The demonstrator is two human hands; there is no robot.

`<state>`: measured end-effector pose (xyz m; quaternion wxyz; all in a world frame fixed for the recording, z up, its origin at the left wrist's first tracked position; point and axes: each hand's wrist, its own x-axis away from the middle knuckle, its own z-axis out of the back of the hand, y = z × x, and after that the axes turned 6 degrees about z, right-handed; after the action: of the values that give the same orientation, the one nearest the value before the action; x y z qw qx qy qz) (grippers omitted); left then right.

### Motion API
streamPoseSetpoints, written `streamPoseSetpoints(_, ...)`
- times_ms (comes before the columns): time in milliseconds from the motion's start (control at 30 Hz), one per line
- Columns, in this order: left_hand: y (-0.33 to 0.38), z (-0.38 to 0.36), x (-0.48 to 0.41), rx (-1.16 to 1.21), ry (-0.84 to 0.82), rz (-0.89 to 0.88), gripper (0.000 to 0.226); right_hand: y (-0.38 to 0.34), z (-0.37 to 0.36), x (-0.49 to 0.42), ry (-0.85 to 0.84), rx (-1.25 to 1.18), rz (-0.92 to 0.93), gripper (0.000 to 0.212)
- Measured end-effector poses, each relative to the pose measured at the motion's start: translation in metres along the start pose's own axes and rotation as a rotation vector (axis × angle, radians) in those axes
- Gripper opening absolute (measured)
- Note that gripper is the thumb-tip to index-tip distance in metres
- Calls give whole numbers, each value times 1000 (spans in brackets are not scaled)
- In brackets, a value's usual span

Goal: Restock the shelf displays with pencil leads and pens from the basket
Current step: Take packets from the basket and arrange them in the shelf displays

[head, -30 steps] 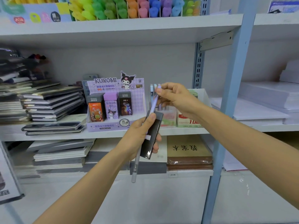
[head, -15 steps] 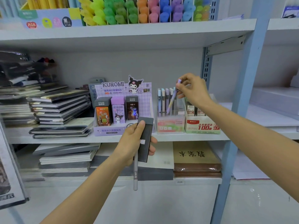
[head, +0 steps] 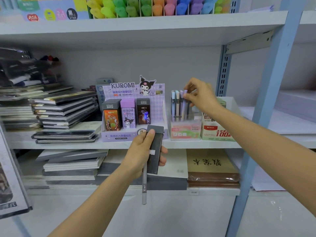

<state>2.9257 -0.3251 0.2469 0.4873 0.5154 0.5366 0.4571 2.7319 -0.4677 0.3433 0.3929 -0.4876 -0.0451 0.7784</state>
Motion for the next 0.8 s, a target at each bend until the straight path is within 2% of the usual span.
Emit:
streamPoseSetpoints(100, 0, -1, 2, 40, 22, -14, 34, 2, -3, 0, 5, 194, 28, 13)
streamPoseSetpoints(167, 0, -1, 4, 78, 65, -41, 34, -5, -4, 9, 62, 146, 70, 18)
streamPoseSetpoints(233, 1, -1, 6, 113, 137, -77, 34, -19, -4, 28, 69, -52, 60, 16)
streamPoseSetpoints(333, 2, -3, 4, 169, 276, -134, 37, -45, -5, 70, -130, -365, -56, 22)
streamPoseSetpoints(500, 11, -15, 1, 283, 443, -221, 33, -73, -5, 118, -423, -459, -92, 34)
streamPoseSetpoints(633, 20, -24, 3, 322, 494, -243, 28, -73, -7, 139, -808, -629, -257, 37)
streamPoseSetpoints(700, 24, -28, 4, 331, 500, -256, 27, -69, -5, 144, -868, -718, -266, 34)
streamPoseSetpoints(800, 26, -29, 6, 331, 514, -257, 27, -66, 0, 141, -835, -725, -253, 23)
